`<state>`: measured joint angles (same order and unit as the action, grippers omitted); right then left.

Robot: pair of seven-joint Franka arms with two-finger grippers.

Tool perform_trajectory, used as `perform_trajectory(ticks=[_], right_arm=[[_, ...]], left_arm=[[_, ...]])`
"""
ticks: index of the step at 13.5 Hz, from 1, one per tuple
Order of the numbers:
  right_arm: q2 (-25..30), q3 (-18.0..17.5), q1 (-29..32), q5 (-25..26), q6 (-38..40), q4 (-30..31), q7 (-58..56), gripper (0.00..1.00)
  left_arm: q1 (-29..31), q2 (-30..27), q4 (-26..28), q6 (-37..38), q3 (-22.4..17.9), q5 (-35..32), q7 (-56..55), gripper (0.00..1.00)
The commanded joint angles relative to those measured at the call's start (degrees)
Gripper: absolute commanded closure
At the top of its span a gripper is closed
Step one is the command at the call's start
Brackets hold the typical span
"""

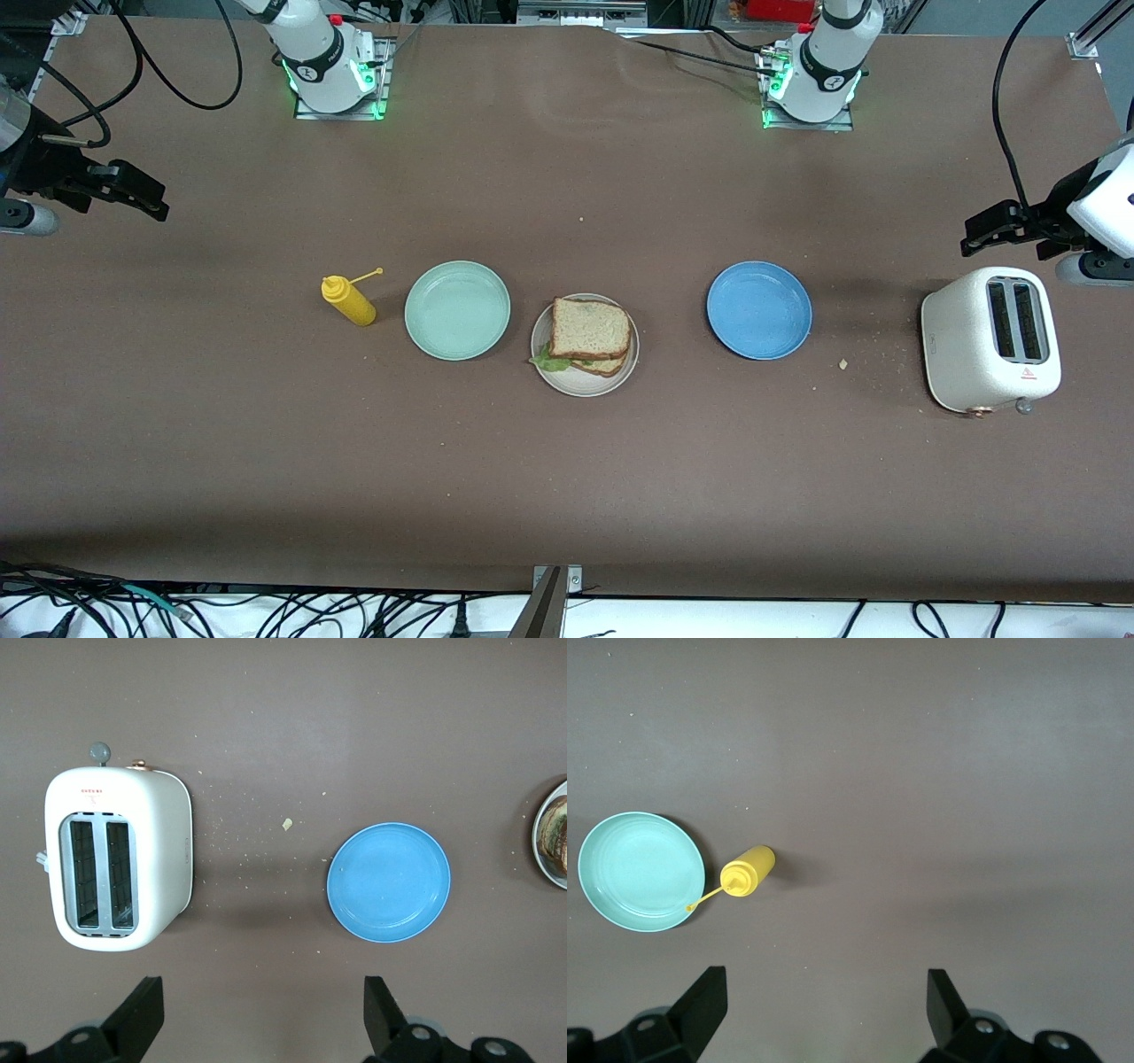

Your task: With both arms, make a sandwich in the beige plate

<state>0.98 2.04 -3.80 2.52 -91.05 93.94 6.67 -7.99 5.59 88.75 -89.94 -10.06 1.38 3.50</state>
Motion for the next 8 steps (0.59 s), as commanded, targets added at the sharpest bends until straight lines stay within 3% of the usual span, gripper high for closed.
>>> perform_trajectory(ticks=[1, 8], right_arm=[[-0.6, -0.3, 0.1, 0.9, 1.1, -1.5, -0.1, 0.0], [-0.6, -0.2, 0.1, 0.6, 1.2, -1.4, -0.2, 0.0]], left_arm=[[-0.1, -0.6, 0.3, 0.0, 0.2, -1.1, -0.6, 0.0], [0.0, -0.4, 0.2, -0.1, 0.2, -1.1, -0.3, 0.0]])
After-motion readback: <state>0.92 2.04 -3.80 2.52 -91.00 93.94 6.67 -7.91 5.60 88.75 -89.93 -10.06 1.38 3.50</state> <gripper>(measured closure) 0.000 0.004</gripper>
